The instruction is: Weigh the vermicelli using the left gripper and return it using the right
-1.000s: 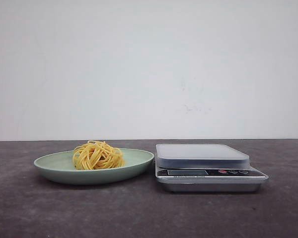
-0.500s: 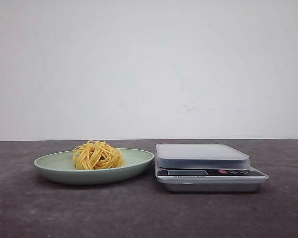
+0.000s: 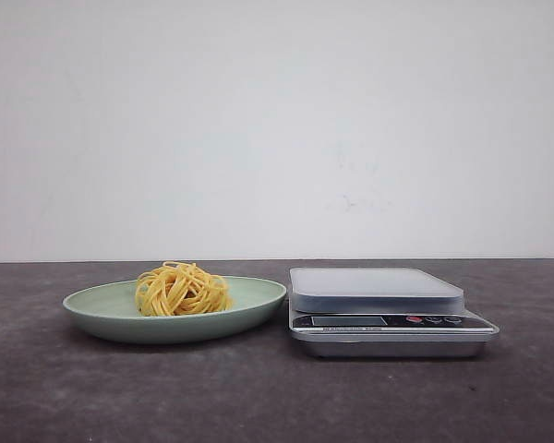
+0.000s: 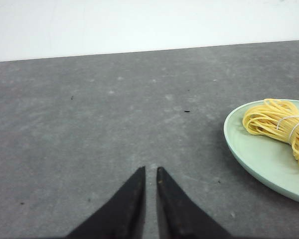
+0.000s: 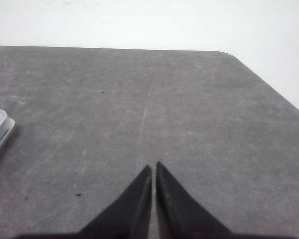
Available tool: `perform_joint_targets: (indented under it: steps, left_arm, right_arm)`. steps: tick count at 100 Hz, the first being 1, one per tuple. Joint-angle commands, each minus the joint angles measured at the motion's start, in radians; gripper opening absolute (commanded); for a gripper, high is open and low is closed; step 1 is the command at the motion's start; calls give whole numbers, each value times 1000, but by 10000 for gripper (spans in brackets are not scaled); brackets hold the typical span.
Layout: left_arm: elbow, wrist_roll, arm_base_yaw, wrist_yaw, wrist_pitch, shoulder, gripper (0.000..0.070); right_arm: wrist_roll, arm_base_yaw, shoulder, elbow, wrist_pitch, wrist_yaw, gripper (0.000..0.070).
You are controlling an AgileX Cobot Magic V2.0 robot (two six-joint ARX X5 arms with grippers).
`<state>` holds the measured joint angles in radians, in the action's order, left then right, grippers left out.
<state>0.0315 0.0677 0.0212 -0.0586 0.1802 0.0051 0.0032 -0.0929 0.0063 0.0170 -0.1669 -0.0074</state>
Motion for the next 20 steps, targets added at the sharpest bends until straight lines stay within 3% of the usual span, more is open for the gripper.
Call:
perform_joint_targets:
  steps: [1,20]
  left_arm:
    - [-18,10,0,-5,6,-2,5]
    - [-18,10,0,-5,6,-2,5]
  right_arm:
    - [-7,-1,-2,-4,14,0,7]
    - [-7,-1,-2,-4,14,0,7]
